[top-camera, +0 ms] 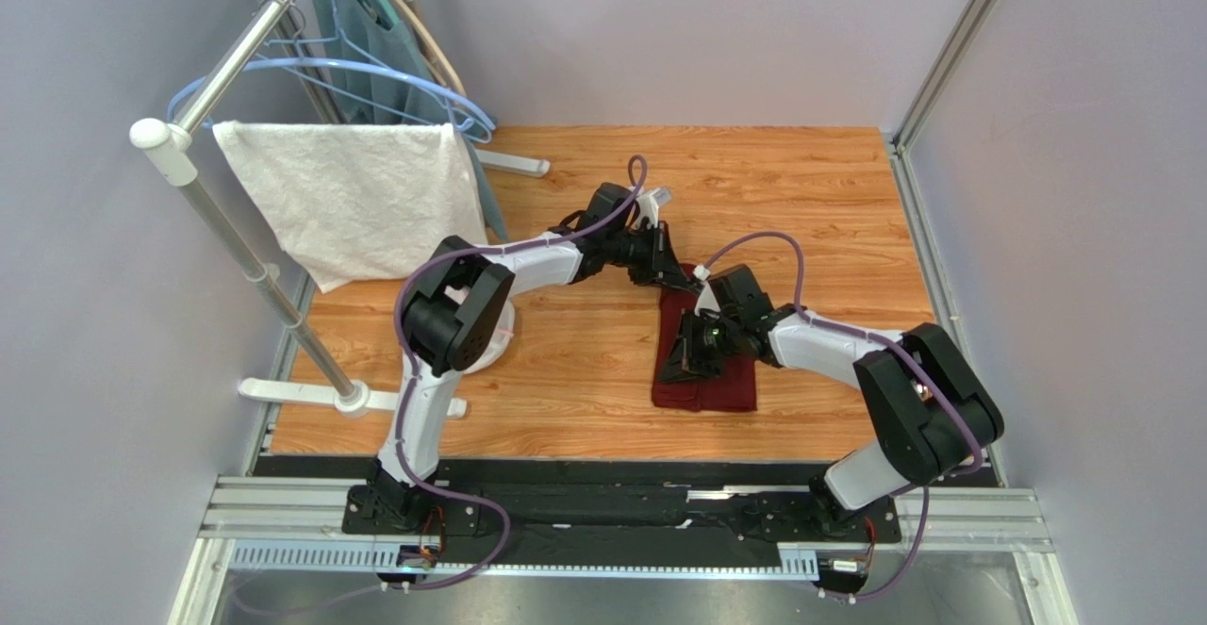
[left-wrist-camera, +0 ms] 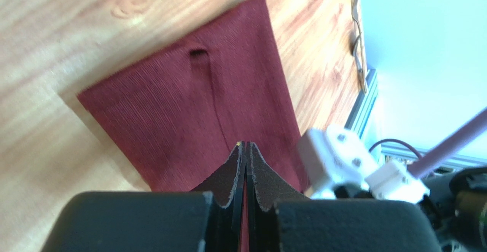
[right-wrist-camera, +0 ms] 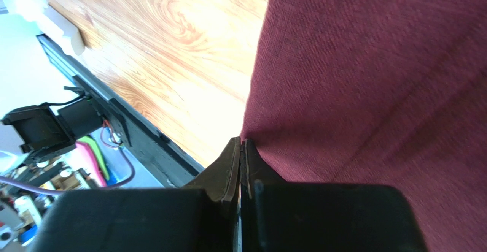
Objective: Fold the napkin into a case and place the utensils inside
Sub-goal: Smooth out the 2/3-rectangle-folded napkin at the center of the board.
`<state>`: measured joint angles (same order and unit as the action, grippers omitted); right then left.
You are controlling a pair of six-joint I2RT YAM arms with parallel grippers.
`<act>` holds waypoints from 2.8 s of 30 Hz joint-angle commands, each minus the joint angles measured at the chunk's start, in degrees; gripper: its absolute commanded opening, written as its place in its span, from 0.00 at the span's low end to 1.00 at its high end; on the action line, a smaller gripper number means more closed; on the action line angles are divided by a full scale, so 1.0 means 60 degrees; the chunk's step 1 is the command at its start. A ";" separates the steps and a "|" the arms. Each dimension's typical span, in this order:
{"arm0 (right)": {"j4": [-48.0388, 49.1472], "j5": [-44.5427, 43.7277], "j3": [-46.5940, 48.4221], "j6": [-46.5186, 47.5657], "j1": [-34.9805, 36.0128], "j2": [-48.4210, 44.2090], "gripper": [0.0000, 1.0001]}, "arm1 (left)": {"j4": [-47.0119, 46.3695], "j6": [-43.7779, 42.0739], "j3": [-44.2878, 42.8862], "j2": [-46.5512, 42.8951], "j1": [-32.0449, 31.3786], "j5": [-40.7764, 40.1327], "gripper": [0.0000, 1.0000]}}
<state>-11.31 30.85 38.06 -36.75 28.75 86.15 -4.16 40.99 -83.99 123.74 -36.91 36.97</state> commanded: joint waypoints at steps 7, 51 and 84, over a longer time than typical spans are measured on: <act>0.0757 0.0264 0.0819 -0.0335 0.0130 0.0393 0.00 | 0.1063 0.0813 -0.1636 0.1965 0.0306 0.0649 0.03; 0.2792 0.2314 0.1641 -0.0129 -0.2214 0.3277 0.00 | 0.1998 0.1312 -0.2013 0.1950 0.0438 -0.0127 0.00; 0.2853 0.1905 -0.2461 -0.0525 -0.1511 -0.0792 0.00 | 0.1924 0.1283 -0.1999 0.1949 0.0423 -0.0170 0.00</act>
<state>12.64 46.02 25.06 -43.38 19.49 88.64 6.42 50.22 -94.70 135.13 -34.41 38.48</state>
